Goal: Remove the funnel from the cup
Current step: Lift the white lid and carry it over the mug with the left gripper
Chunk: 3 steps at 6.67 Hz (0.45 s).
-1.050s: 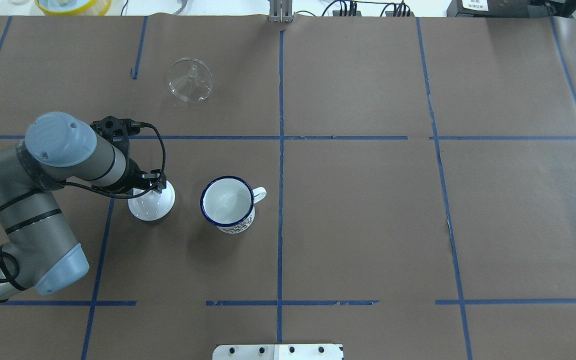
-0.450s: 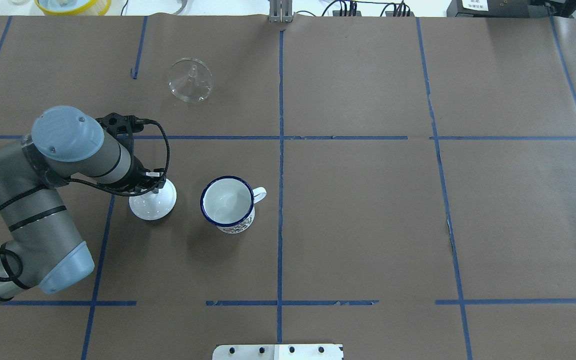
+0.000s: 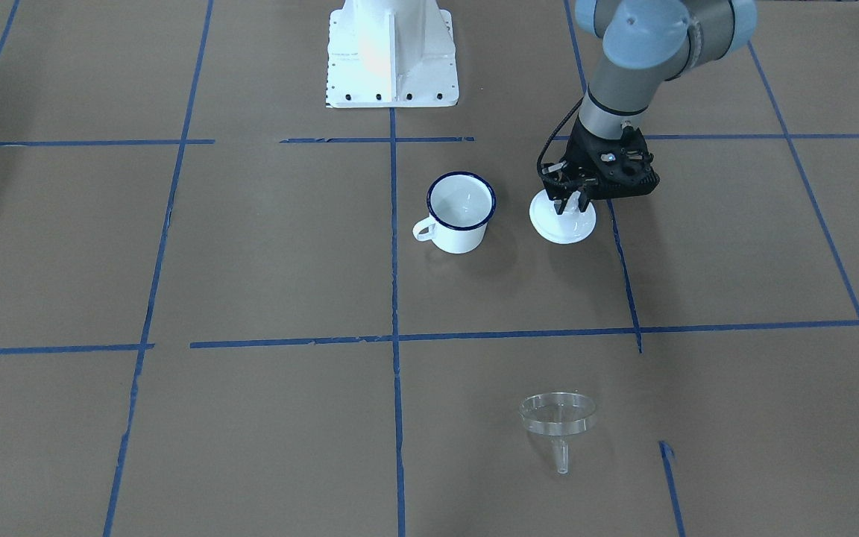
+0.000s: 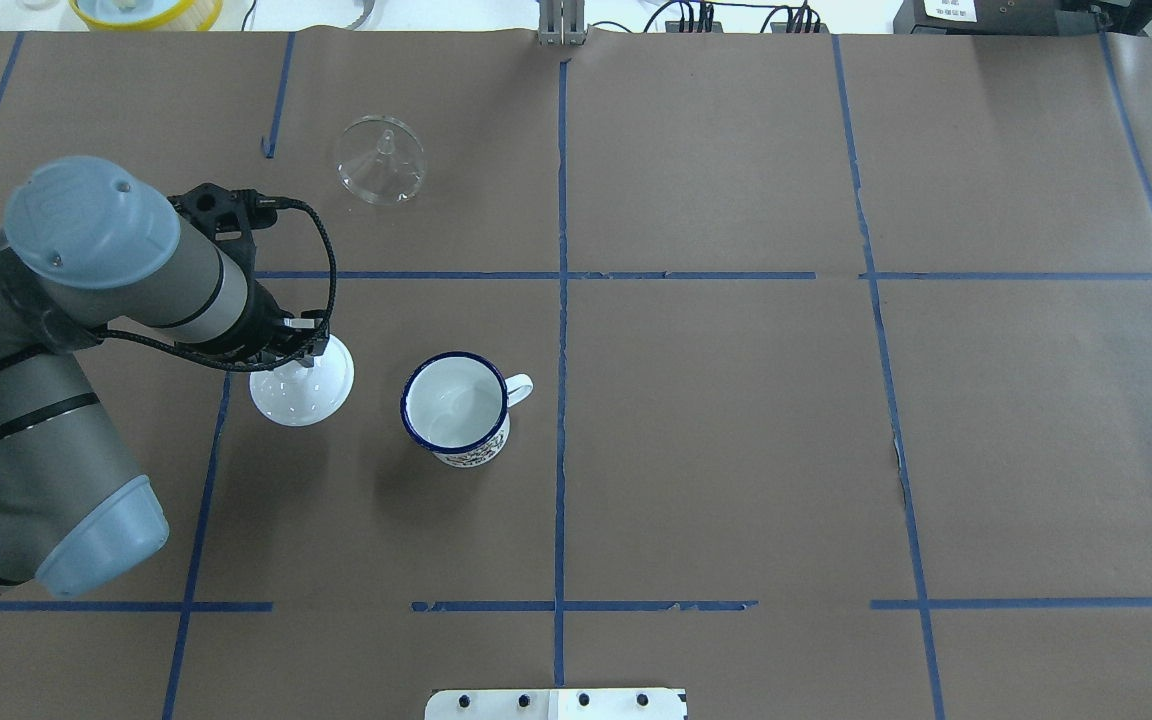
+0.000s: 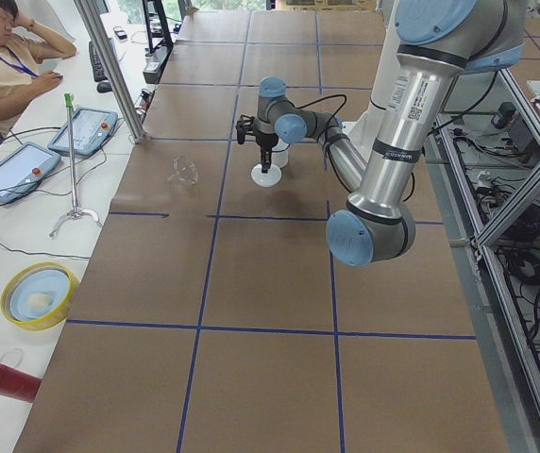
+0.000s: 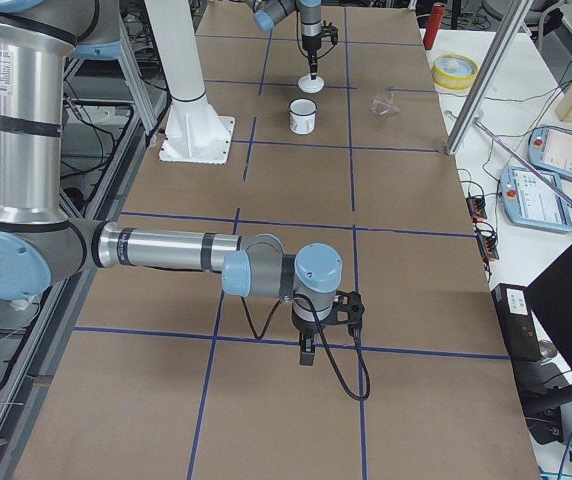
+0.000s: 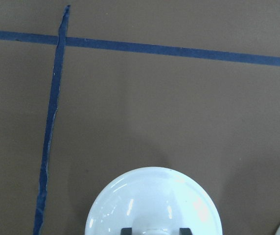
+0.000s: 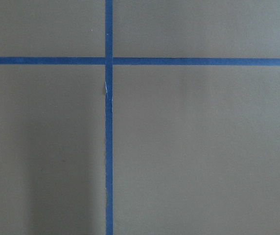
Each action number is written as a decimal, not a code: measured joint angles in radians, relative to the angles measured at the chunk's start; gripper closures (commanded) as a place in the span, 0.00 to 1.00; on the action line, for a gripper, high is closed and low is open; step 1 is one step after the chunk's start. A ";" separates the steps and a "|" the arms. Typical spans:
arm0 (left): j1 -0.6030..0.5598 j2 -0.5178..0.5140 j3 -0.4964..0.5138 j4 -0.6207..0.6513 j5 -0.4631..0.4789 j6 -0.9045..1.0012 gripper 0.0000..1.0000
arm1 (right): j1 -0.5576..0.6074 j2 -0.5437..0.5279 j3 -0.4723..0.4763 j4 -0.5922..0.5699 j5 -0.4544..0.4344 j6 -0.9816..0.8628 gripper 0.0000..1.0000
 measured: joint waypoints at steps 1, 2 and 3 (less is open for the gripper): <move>-0.011 -0.088 -0.018 0.104 -0.002 -0.040 1.00 | 0.000 0.000 0.000 0.000 0.000 0.000 0.00; -0.005 -0.163 -0.005 0.155 -0.004 -0.109 1.00 | 0.000 0.000 0.000 0.000 0.000 0.000 0.00; 0.011 -0.225 0.041 0.170 -0.004 -0.168 1.00 | 0.000 0.000 0.000 0.000 0.000 0.000 0.00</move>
